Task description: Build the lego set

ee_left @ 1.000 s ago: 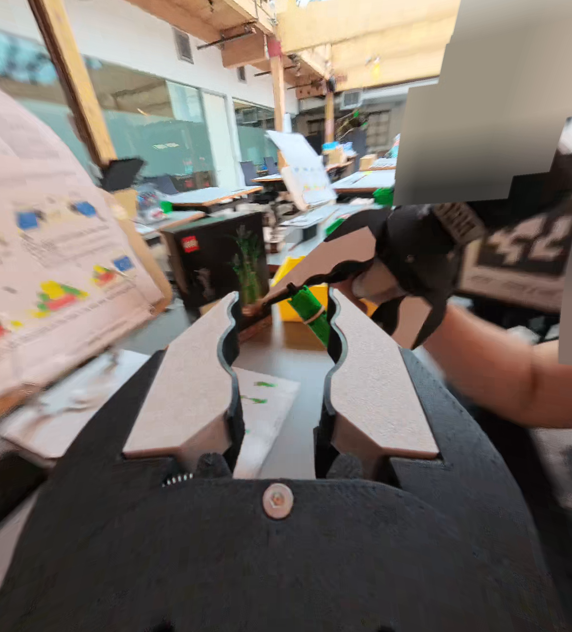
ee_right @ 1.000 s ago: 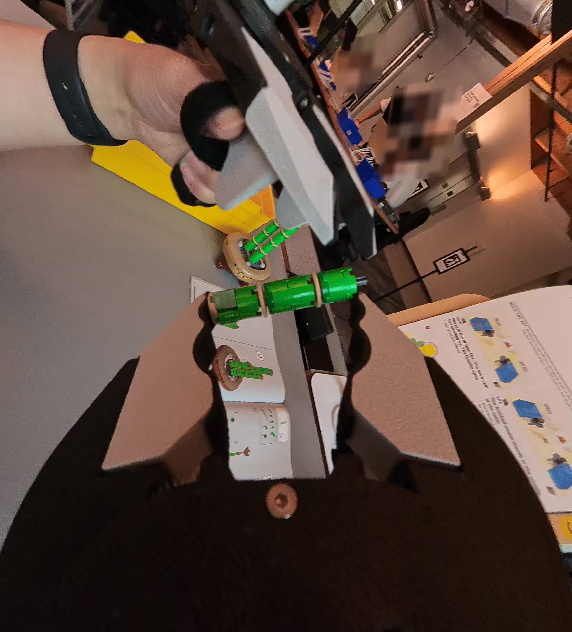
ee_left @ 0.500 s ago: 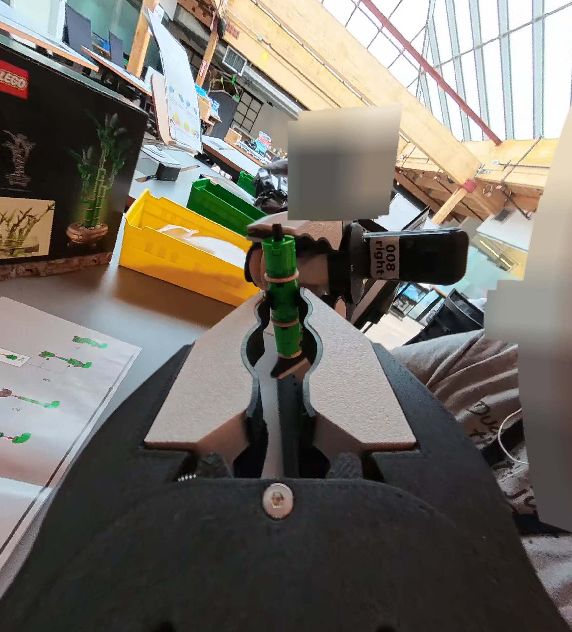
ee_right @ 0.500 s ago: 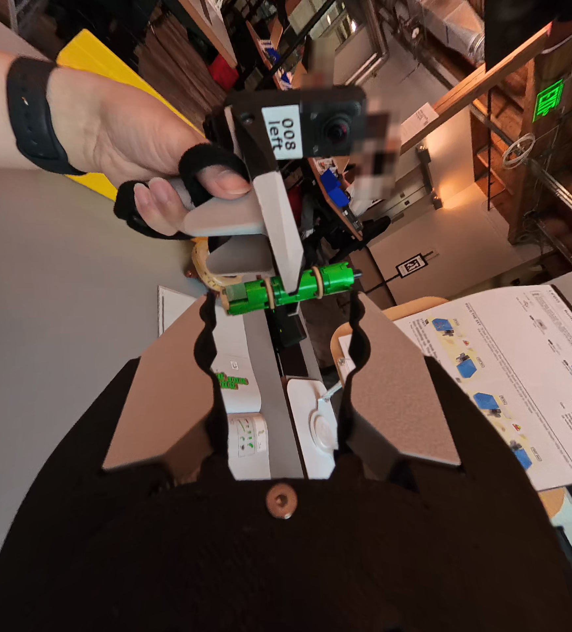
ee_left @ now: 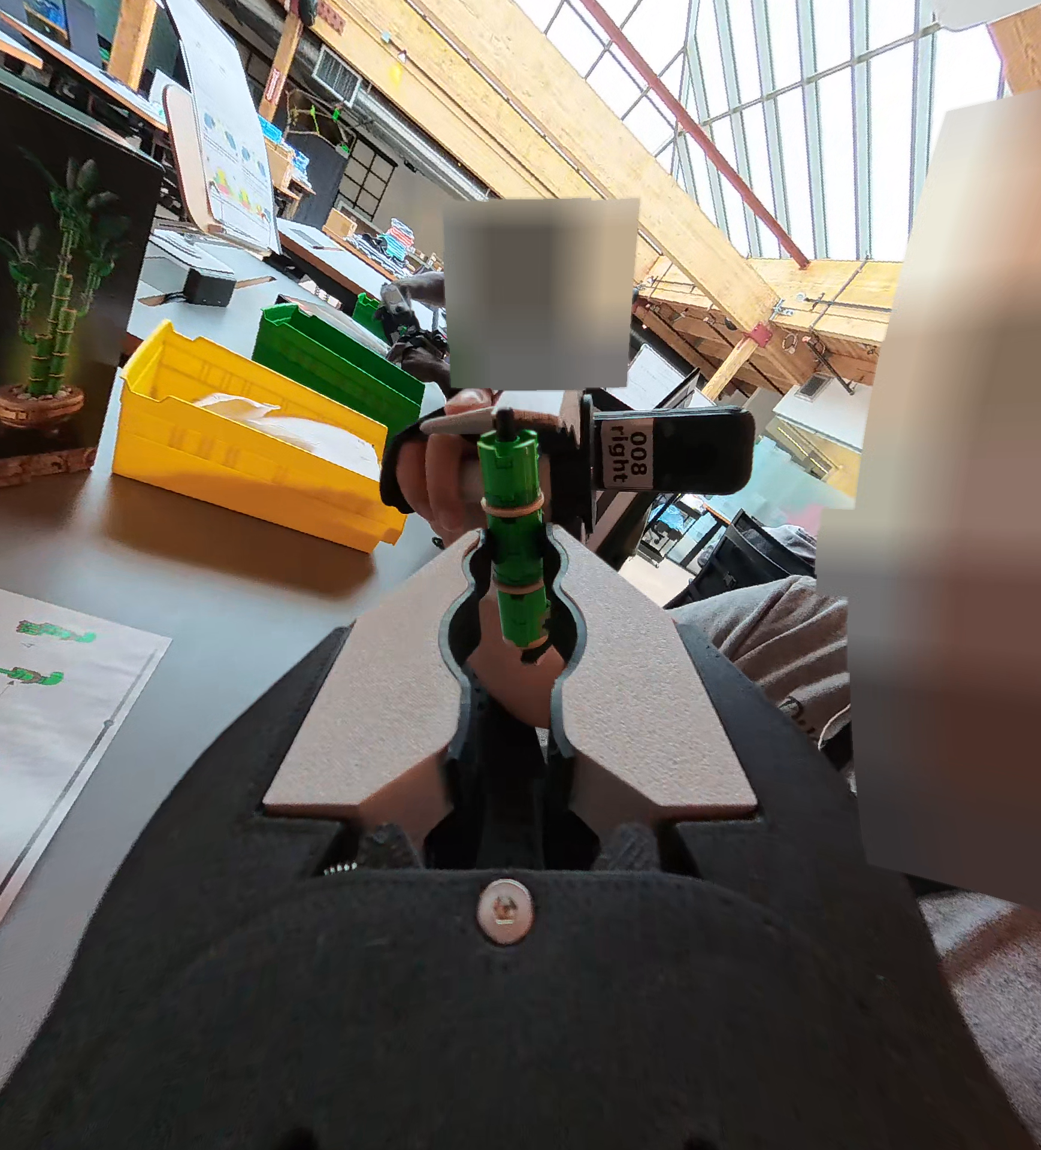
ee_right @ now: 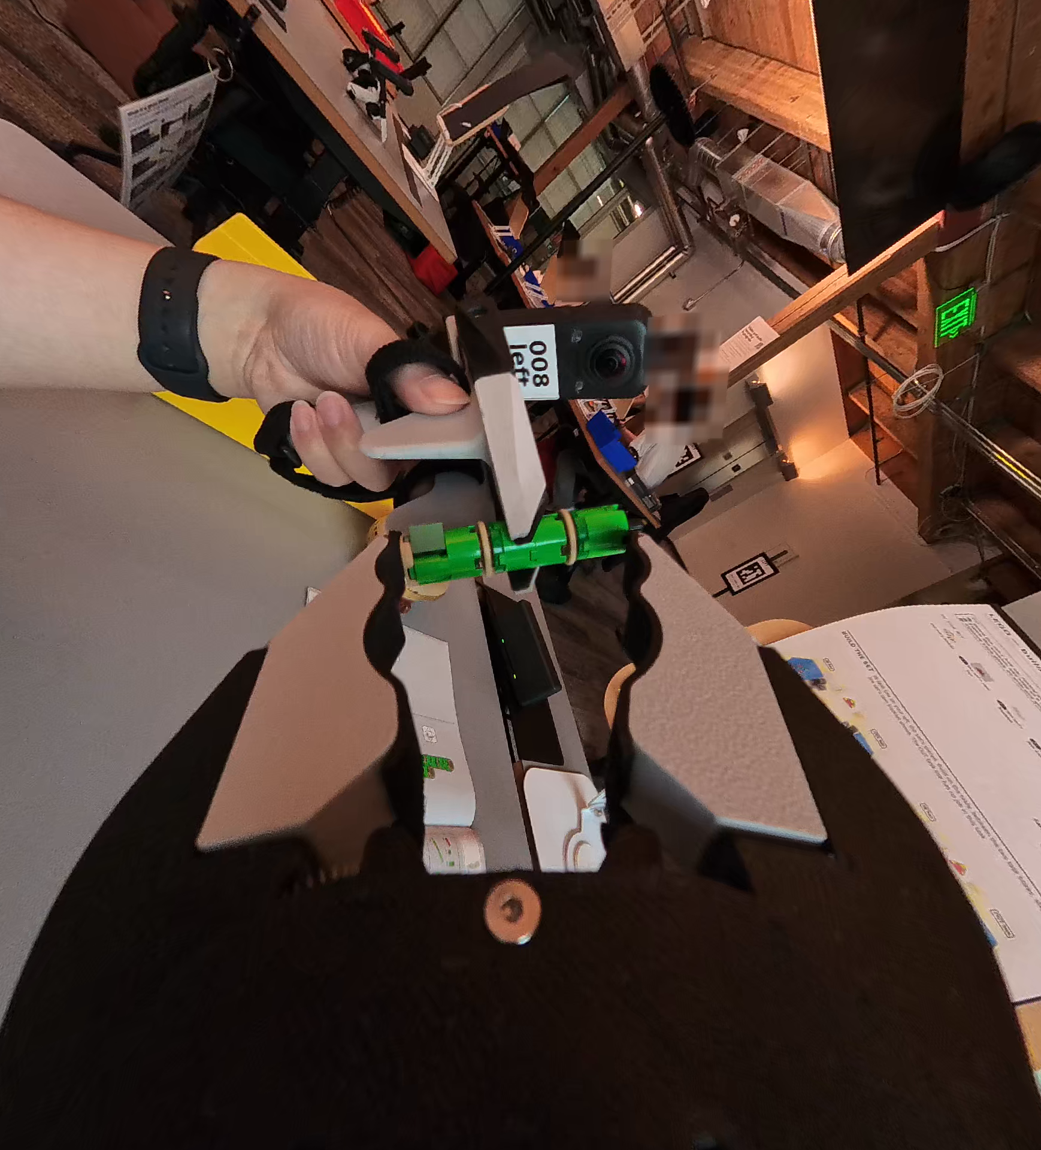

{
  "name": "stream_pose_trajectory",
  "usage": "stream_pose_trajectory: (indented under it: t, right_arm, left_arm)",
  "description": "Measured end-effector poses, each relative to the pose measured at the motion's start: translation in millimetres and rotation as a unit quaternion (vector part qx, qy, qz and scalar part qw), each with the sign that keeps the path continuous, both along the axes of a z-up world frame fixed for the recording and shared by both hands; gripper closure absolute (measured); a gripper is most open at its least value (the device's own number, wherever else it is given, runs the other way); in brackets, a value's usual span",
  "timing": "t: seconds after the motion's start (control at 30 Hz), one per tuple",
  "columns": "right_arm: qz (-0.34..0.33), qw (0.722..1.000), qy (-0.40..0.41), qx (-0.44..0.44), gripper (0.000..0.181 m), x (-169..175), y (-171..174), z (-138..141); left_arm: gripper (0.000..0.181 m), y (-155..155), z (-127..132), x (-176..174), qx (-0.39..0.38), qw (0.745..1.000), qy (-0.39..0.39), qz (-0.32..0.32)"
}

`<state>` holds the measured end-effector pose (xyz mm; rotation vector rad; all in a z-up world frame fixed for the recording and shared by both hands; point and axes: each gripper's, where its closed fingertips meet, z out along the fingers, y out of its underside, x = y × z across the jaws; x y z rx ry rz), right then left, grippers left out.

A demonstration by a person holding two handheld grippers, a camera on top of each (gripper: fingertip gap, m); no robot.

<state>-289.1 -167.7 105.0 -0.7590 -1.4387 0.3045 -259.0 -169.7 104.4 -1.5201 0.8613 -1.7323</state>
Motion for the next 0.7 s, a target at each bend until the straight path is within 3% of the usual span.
stream_pose_trajectory:
  t: [0.4, 0.57, 0.67, 0.7]
  right_arm:
    - [-0.001, 1.0, -0.019, -0.009, 0.112, 3.8, 0.1, -4.9]
    - [-0.001, 1.0, -0.023, -0.009, 0.113, 5.3, -1.1, -5.4]
    - [0.024, 0.999, -0.001, -0.047, 0.113, 8.3, -6.5, 2.2]
    - [0.031, 0.998, 0.005, -0.059, 0.113, 10.0, -7.4, 4.5]
  left_arm:
    - [0.168, -1.1, -3.3, -0.7, -0.026, 1.0, 0.004, -0.016]
    - [0.166, -0.8, -3.6, -0.7, 0.007, 1.0, 0.01, -0.005]
    - [0.121, 5.0, 0.1, -9.8, 0.097, 0.993, 0.033, 0.05]
    - [0.115, 6.0, 1.7, -14.6, 0.149, 0.984, 0.047, 0.079]
